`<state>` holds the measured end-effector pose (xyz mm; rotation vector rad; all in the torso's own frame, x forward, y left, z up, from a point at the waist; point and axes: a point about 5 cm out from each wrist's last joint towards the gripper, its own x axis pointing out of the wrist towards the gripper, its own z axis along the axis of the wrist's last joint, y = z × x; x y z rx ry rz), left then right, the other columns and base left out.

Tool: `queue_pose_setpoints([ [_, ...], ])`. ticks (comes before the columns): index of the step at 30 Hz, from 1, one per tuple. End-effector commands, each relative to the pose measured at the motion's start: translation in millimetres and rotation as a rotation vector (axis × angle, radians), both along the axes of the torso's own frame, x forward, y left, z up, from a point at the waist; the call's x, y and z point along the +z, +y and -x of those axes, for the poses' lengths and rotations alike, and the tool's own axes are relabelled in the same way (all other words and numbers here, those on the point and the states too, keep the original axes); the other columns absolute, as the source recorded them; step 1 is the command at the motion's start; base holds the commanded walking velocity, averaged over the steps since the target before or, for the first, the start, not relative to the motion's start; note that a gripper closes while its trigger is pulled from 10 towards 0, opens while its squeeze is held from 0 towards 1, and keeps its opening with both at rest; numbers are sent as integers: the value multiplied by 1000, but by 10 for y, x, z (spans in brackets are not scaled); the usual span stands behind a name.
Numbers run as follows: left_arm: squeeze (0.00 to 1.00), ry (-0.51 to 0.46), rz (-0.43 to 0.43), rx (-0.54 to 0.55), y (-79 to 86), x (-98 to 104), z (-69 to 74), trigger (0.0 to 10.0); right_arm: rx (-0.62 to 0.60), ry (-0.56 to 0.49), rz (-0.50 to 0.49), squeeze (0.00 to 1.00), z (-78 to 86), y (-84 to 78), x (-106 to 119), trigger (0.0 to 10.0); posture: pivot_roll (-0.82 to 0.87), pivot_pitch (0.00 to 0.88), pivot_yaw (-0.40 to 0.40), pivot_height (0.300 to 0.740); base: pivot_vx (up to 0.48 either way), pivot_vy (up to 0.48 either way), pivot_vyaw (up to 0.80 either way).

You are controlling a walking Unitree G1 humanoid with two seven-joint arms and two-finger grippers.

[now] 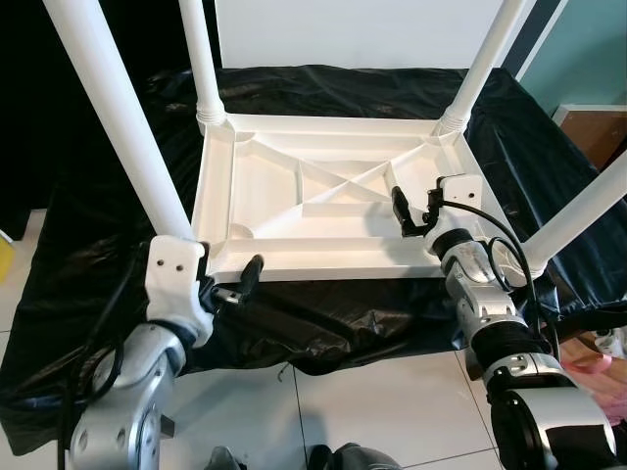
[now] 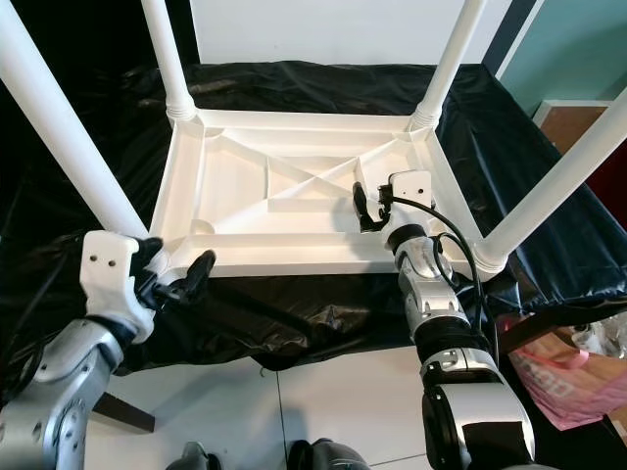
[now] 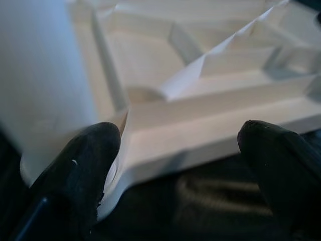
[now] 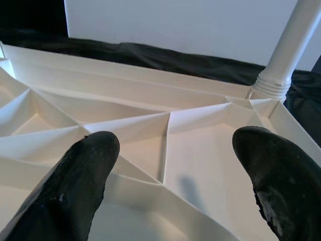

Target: Building children table

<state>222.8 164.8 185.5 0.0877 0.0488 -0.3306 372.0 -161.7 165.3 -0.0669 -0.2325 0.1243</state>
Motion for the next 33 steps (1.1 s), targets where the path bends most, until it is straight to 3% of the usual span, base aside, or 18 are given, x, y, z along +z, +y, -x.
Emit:
queue_pose_setpoints([
  [1, 0, 4, -19, 46, 17, 7, 29, 10000, -9, 0, 0, 0, -6, -29, -4, 10000, 95, 149, -145, 740, 0, 0, 0],
  [8, 0, 37, -40, 103, 149, 43, 116, 10000, -8, 1, -3, 0, -13, -20, -14, 10000, 112, 154, -151, 740, 0, 0, 0],
  [9, 0, 49, -46, 169, 256, 64, 131, 10000, -4, 0, -5, 0, -20, -2, -11, 10000, 119, 153, -148, 740, 0, 0, 0],
  [13, 0, 51, -57, 215, 349, 97, 134, 10000, -1, -2, -10, 0, -25, 21, -9, 10000, 124, 151, -144, 740, 0, 0, 0],
  [14, 0, 43, -56, 297, 482, 152, 128, 10000, 3, -3, -15, 0, -24, 51, -17, 10000, 127, 151, -139, 740, 0, 0, 0],
  [18, 0, 58, -60, 363, 596, 183, 166, 10000, 7, -6, -19, 0, -11, 75, -35, 10000, 126, 153, -133, 740, 0, 0, 0],
  [21, 0, 72, -89, 487, 829, 213, 171, 10000, 10, -7, -31, 0, 12, 113, -66, 10000, 124, 155, -116, 740, 0, 0, 0],
  [22, 0, 72, -89, 487, 829, 213, 171, 10000, 10, -7, -31, 0, 12, 113, -66, 10000, 124, 155, -116, 740, 0, 0, 0],
  [23, 0, 66, -103, 612, 1038, 236, 156, 10000, 24, -9, -30, 0, 49, 178, -101, 10000, 116, 155, -101, 740, 0, 0, 0],
  [24, 0, 62, -104, 678, 1140, 242, 153, 10000, 33, -12, -28, 0, 71, 214, -118, 10000, 114, 155, -99, 740, 0, 0, 0],
  [25, 0, 62, -104, 678, 1140, 242, 153, 10000, 33, -12, -28, 0, 71, 214, -118, 10000, 114, 155, -99, 740, 0, 0, 0],
  [27, 0, 29, -96, 810, 1371, 273, 130, 10000, 57, -8, -16, 0, 144, 320, -188, 10000, 106, 153, -88, 740, 0, 0, 0],
  [28, 0, 29, -96, 810, 1371, 273, 130, 10000, 57, -8, -16, 0, 144, 320, -188, 10000, 106, 153, -88, 740, 0, 0, 0],
  [31, 0, -53, -96, 898, 1608, 389, 0, 10000, 61, 17, -26, 0, 295, 421, -333, 10000, 80, 145, -79, 740, 0, 0, 0],
  [33, 0, -73, -114, 894, 1648, 425, -75, 10000, 57, 24, -31, 0, 345, 435, -376, 10000, 66, 135, -73, 740, 0, 0, 0],
])
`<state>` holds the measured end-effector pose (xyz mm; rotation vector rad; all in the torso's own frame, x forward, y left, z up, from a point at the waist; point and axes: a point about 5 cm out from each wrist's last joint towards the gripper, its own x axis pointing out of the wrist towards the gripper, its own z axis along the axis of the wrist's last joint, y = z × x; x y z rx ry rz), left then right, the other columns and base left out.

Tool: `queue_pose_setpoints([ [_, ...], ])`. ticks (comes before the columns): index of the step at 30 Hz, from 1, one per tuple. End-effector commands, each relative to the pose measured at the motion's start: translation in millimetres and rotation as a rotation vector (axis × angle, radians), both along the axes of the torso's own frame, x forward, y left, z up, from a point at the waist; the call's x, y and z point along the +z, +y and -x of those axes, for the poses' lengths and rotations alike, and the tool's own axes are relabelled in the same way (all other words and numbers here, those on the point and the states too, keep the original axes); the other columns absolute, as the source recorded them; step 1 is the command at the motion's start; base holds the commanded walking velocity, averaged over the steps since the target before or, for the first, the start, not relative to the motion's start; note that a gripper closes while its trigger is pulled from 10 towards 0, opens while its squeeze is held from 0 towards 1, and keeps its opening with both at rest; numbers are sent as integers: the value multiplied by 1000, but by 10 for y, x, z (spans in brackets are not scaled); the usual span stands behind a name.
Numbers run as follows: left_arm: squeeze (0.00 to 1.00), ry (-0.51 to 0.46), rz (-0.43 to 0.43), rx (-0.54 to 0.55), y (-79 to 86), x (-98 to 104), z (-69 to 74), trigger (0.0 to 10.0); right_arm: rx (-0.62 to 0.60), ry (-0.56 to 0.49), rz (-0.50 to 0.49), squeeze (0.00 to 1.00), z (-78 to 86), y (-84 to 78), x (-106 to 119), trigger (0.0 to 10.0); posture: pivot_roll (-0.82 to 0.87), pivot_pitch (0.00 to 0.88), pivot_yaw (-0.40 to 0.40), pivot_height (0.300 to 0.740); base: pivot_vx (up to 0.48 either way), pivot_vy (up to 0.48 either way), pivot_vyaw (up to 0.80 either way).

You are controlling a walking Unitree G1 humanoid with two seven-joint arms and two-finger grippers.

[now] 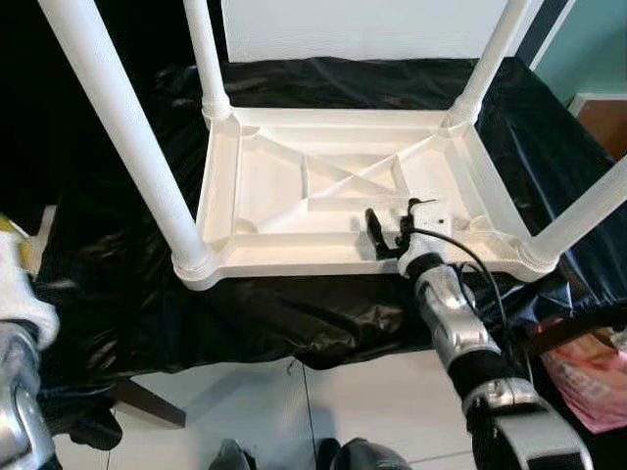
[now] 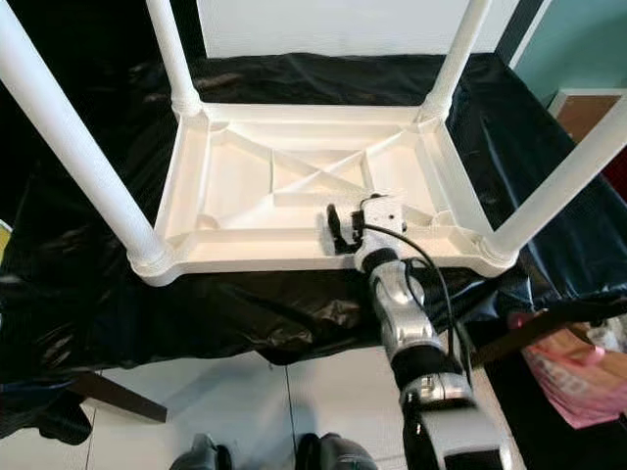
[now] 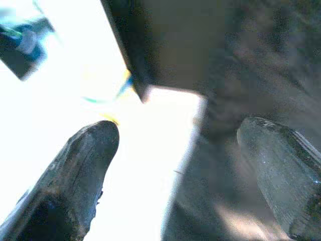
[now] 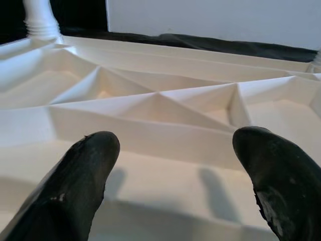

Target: Building children table

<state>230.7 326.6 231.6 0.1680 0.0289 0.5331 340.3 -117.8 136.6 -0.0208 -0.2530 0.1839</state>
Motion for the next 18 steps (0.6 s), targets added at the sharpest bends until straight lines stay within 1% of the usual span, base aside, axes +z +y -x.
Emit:
queue_pose_setpoints([
  [1, 0, -13, -23, 21, 74, 14, -128, 10000, -22, 45, 4, 0, 99, -17, -137, 10000, 43, 127, -65, 740, 0, 0, 0],
  [2, 0, -24, -17, 17, 93, 34, -186, 10000, -32, 46, 1, 0, 129, -32, -153, 10000, 43, 127, -65, 740, 0, 0, 0],
  [3, 0, -24, -17, 17, 93, 34, -186, 10000, -32, 46, 1, 0, 129, -32, -153, 10000, 43, 127, -65, 740, 0, 0, 0],
  [5, 0, -57, 11, 1, 129, 69, -315, 10000, -50, 46, 5, 0, 192, -80, -175, 10000, 24, 120, -56, 740, 0, 0, 0],
  [8, 0, -122, 48, -20, 165, 140, -555, 10000, -115, 28, 16, 0, 307, -226, -179, 10000, -12, 110, -51, 740, 0, 0, 0],
  [9, 0, -122, 48, -20, 165, 140, -555, 10000, -115, 28, 16, 0, 307, -226, -179, 10000, -12, 110, -51, 740, 0, 0, 0],
  [10, 0, -142, 76, -40, 163, 148, -672, 10000, -142, 22, 17, 0, 357, -274, -171, 10000, -31, 105, -47, 740, 0, 0, 0],
  [11, 0, -142, 76, -40, 163, 148, -672, 10000, -142, 22, 17, 0, 357, -274, -171, 10000, -31, 105, -47, 740, 0, 0, 0],
  [12, 0, -159, 97, -61, 138, 153, -794, 10000, -174, 7, 19, 0, 418, -324, -152, 10000, -46, 102, -41, 740, 0, 0, 0],
  [13, 0, -173, 109, -71, 120, 157, -887, 10000, -196, 0, 20, 0, 465, -353, -134, 10000, -54, 99, -39, 740, 0, 0, 0],
  [15, 0, -178, 158, -126, 18, 141, -1073, 10000, -240, -20, 28, 0, 568, -411, -104, 10000, -84, 94, -28, 740, 0, 0, 0],
  [16, 0, -178, 158, -126, 18, 141, -1073, 10000, -240, -20, 28, 0, 568, -411, -104, 10000, -84, 94, -28, 740, 0, 0, 0],
  [17, 0, -171, 164, -162, -56, 142, -1150, 10000, -260, -20, 26, 0, 611, -438, -103, 10000, -94, 94, -23, 740, 0, 0, 0],
  [18, 0, -171, 164, -162, -56, 142, -1150, 10000, -260, -20, 26, 0, 611, -438, -103, 10000, -94, 94, -23, 740, 0, 0, 0],
])
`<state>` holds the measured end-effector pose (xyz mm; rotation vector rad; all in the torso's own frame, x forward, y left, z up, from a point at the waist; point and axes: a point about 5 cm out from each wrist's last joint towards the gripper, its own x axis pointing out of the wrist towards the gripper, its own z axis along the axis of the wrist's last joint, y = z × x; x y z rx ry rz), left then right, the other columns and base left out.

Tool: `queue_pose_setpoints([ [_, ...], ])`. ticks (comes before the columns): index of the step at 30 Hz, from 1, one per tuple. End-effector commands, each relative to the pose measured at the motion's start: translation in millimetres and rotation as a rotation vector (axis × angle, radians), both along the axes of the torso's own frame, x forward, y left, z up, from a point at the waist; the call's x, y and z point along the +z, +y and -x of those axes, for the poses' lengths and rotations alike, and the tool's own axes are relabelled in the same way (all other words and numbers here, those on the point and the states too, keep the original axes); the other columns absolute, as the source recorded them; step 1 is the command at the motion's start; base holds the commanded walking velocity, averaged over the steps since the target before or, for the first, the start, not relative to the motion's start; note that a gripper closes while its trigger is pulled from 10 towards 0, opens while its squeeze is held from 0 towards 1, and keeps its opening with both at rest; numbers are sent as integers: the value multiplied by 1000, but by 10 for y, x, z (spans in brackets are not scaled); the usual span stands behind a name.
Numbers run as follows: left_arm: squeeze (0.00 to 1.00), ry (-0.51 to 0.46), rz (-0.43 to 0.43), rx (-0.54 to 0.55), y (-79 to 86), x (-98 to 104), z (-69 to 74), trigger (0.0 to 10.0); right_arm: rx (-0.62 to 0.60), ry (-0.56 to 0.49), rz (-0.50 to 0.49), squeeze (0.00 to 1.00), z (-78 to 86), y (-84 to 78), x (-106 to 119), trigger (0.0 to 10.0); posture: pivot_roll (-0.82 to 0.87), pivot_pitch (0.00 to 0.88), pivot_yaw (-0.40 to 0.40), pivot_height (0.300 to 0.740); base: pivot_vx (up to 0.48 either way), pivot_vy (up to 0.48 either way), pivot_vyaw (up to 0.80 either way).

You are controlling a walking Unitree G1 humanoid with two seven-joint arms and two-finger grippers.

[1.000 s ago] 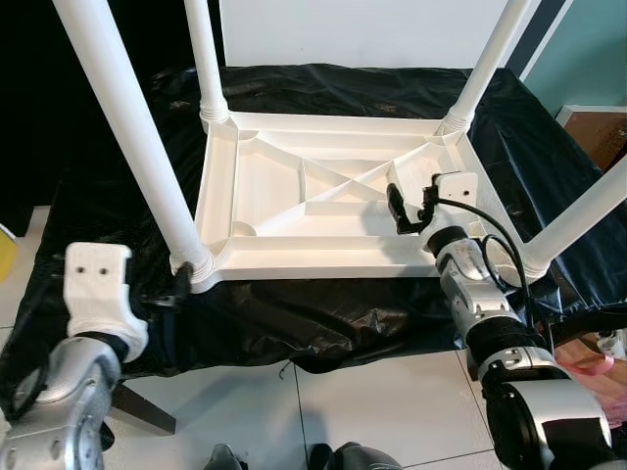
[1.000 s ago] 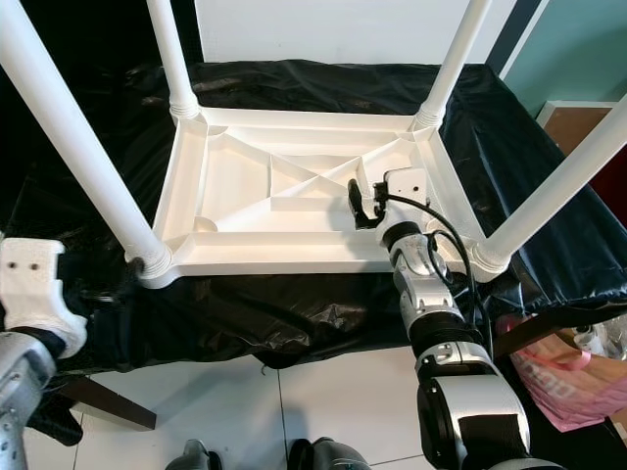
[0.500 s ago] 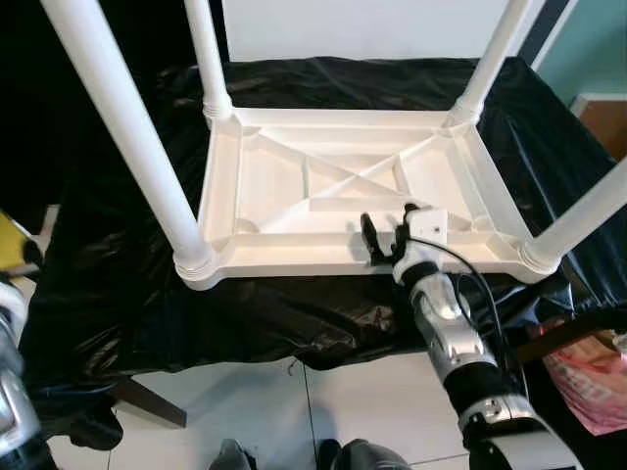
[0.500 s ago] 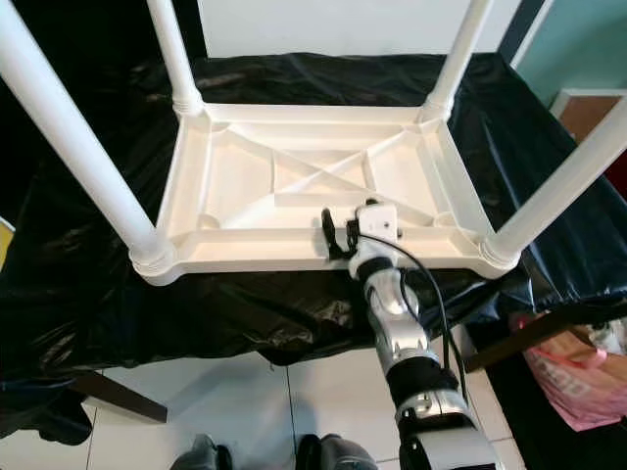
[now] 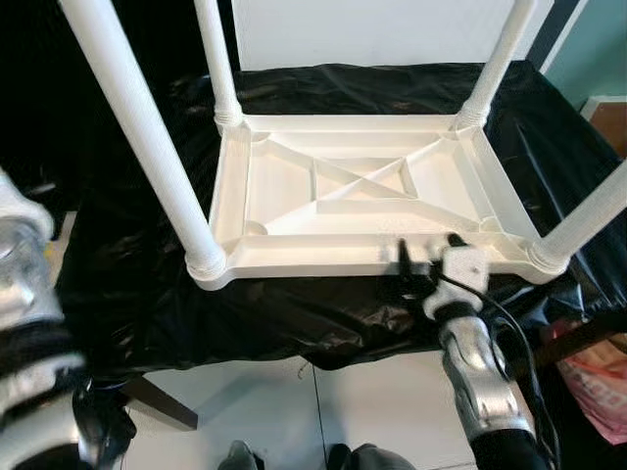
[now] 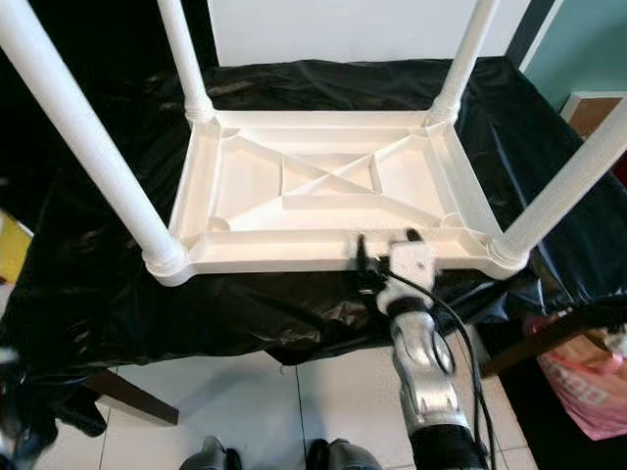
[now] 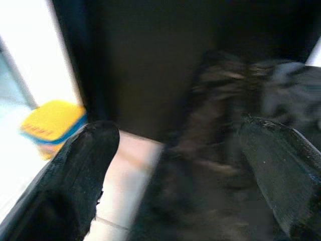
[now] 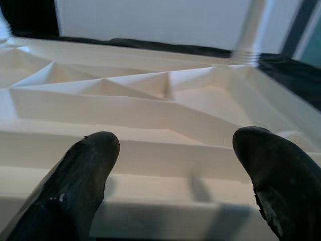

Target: Building children table

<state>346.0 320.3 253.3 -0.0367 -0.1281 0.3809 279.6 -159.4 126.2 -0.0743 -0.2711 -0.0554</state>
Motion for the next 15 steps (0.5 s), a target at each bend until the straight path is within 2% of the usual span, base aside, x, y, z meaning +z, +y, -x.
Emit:
queue_pose_setpoints([
  [1, 0, 15, -14, -50, -98, -57, -84, 10000, -55, 4, 3, 0, 66, -70, -1, 10000, -112, 92, -16, 740, 0, 0, 0],
  [2, 0, 7, -36, -99, -206, -32, -164, 10000, -93, 11, 1, 0, 139, -117, -22, 10000, -133, 94, -6, 740, 0, 0, 0],
  [3, 0, 7, -36, -99, -206, -32, -164, 10000, -93, 11, 1, 0, 139, -117, -22, 10000, -133, 94, -6, 740, 0, 0, 0],
  [4, 0, -1, -51, -129, -276, -14, -211, 10000, -116, 16, 1, 0, 187, -147, -36, 10000, -133, 94, -6, 740, 0, 0, 0],
  [5, 0, -13, -62, -215, -436, 11, -315, 10000, -152, 35, -7, 0, 309, -193, -75, 10000, -167, 97, 9, 740, 0, 0, 0],
  [6, 0, -13, -62, -215, -436, 11, -315, 10000, -152, 35, -7, 0, 309, -193, -75, 10000, -167, 97, 9, 740, 0, 0, 0],
  [9, 0, -31, -88, -308, -611, 45, -407, 10000, -186, 58, -10, 0, 443, -224, -113, 10000, -197, 101, 22, 740, 0, 0, 0],
  [13, 0, -44, -84, -372, -734, 66, -458, 10000, -221, 79, -19, 0, 535, -261, -151, 10000, -228, 108, 39, 740, 0, 0, 0],
  [15, 0, -56, -85, -450, -888, 77, -506, 10000, -244, 114, -29, 0, 622, -286, -205, 10000, -256, 114, 58, 740, 0, 0, 0],
])
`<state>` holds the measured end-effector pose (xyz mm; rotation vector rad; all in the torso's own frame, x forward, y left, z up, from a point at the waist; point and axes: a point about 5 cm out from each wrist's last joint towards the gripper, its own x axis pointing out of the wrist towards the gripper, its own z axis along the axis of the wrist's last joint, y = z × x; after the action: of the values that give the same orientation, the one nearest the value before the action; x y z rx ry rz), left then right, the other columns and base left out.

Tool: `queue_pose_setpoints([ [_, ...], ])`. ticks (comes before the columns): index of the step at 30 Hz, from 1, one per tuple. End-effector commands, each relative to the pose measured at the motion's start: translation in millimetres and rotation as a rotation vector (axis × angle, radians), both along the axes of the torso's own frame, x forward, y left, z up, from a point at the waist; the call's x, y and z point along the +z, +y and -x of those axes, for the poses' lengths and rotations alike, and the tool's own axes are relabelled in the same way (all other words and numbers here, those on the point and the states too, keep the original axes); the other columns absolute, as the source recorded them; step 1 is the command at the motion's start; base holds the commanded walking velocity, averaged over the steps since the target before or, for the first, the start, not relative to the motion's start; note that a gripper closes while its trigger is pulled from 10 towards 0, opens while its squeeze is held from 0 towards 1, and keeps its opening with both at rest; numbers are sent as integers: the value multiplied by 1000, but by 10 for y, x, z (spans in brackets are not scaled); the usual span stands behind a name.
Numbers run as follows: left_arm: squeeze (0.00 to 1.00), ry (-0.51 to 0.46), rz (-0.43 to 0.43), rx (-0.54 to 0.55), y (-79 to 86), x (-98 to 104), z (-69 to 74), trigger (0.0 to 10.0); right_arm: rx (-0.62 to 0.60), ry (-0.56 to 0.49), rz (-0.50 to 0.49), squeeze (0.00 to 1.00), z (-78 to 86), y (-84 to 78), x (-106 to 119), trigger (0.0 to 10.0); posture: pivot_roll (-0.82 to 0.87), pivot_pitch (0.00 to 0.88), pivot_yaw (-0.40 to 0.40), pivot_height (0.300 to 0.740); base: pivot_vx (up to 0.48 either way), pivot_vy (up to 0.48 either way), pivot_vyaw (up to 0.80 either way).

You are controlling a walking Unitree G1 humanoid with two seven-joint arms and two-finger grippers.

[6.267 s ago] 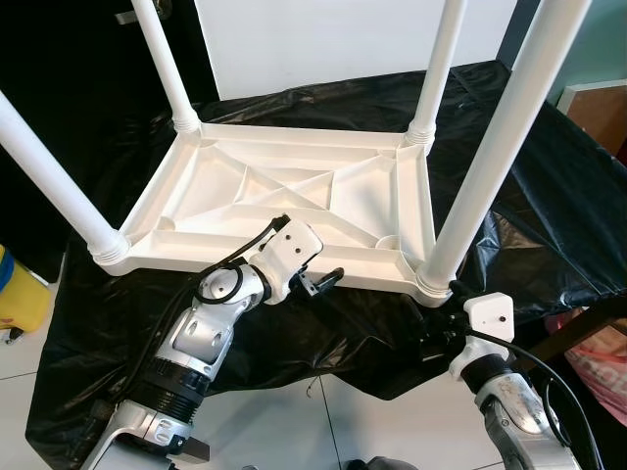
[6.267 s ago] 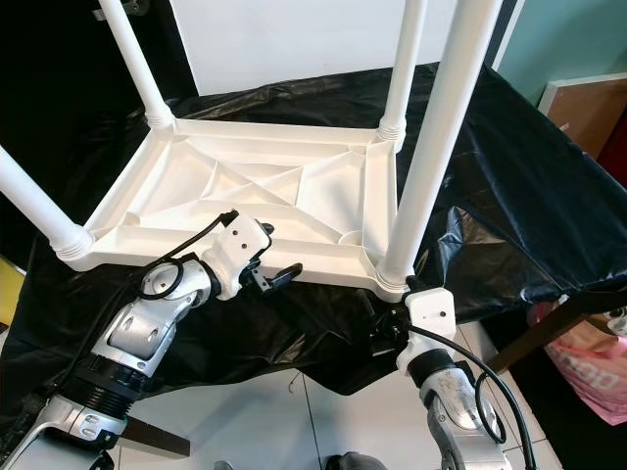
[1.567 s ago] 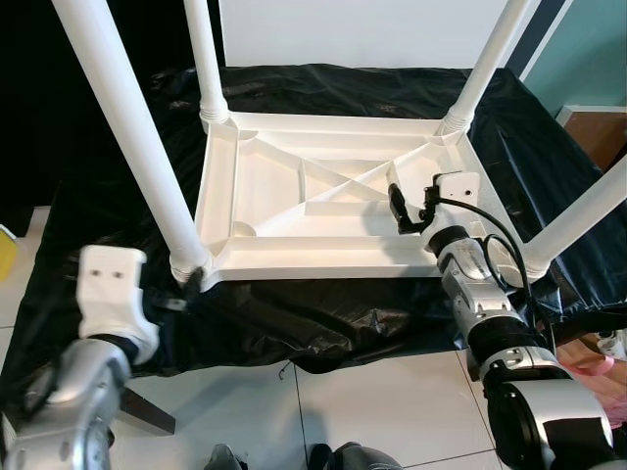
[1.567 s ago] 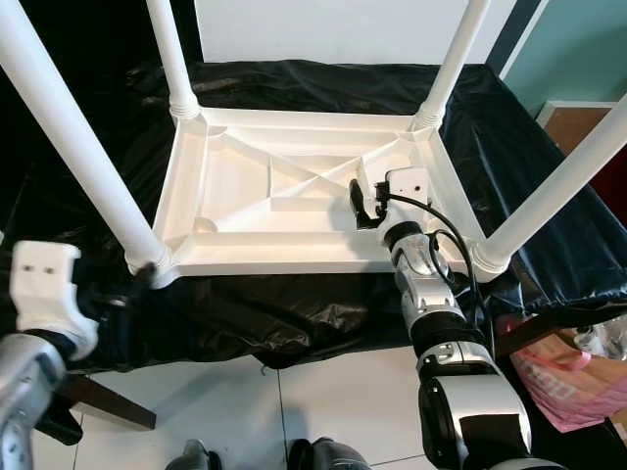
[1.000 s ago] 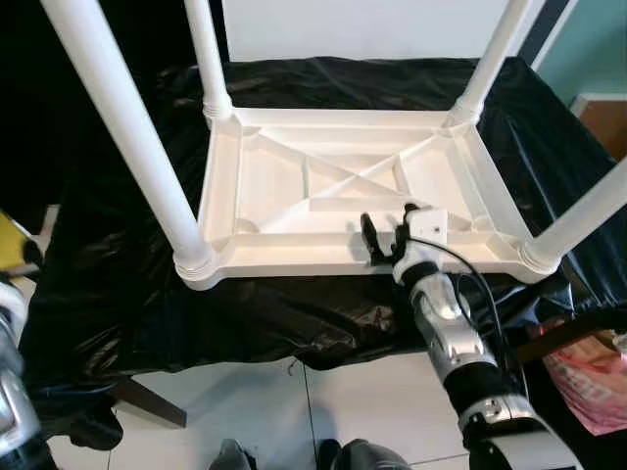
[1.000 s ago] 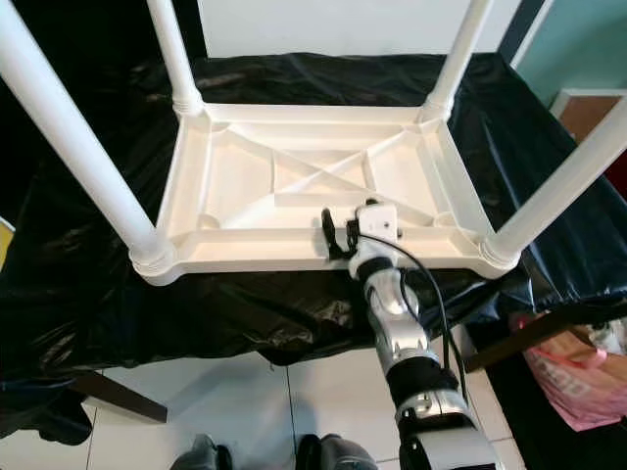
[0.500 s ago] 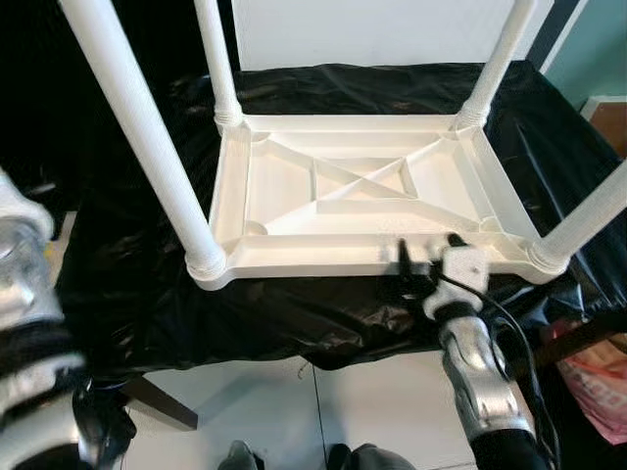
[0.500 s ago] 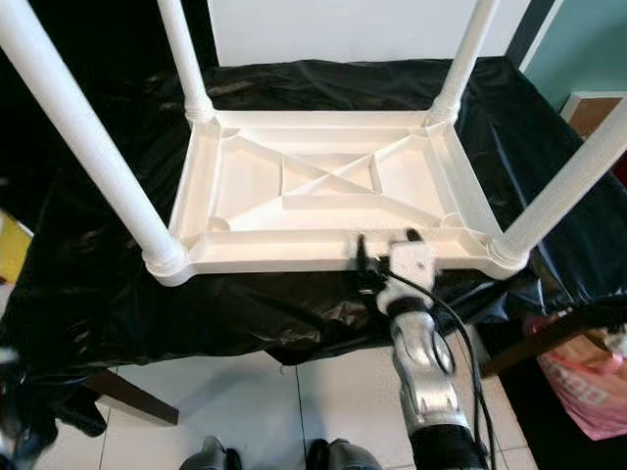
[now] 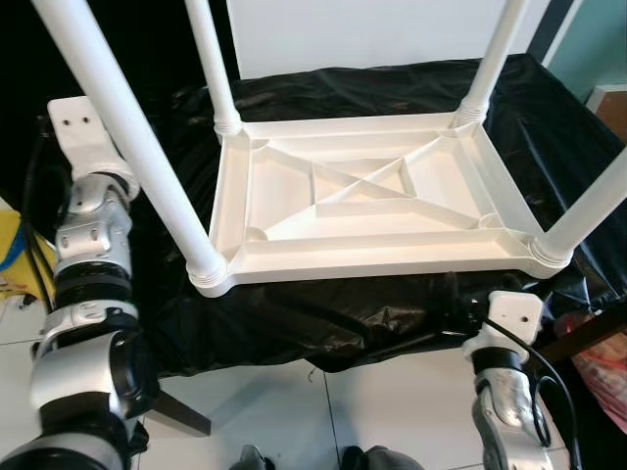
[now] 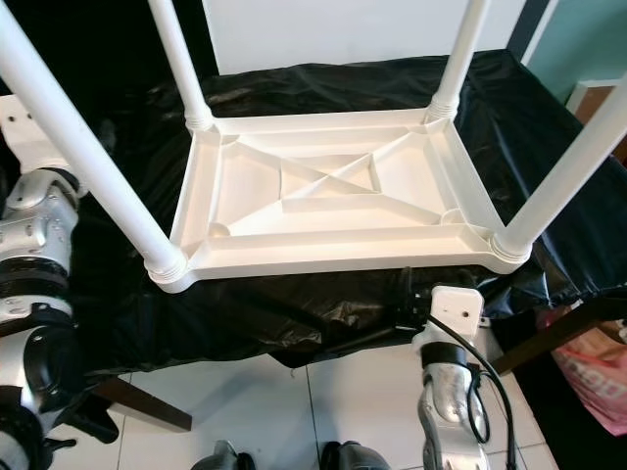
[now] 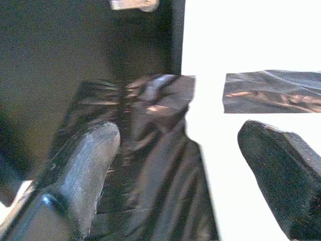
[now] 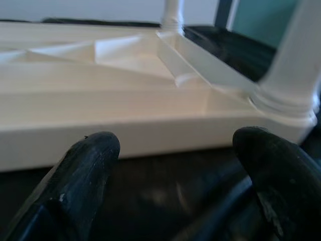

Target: Building children table

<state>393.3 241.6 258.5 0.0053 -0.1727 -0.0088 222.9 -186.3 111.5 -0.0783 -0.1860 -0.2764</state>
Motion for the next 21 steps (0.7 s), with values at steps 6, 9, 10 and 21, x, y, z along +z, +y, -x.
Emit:
queue_pose_setpoints([
  [6, 0, -36, -90, -289, -481, -73, -82, 10000, -68, 93, -17, 0, 68, -48, -80, 10000, -294, 125, 86, 740, 0, 0, 0],
  [9, 0, -46, -104, -382, -613, -121, -48, 10000, -86, 95, -38, 0, 3, -60, -68, 10000, -293, 129, 89, 740, 0, 0, 0],
  [10, 0, -53, -103, -417, -663, -139, -37, 10000, -92, 91, -46, 0, -26, -65, -47, 10000, -292, 130, 88, 740, 0, 0, 0],
  [21, 0, -88, -74, -630, -916, -269, 193, 10000, -60, 90, -77, 0, -305, -81, 35, 10000, -181, 151, 35, 740, 0, 0, 0],
])
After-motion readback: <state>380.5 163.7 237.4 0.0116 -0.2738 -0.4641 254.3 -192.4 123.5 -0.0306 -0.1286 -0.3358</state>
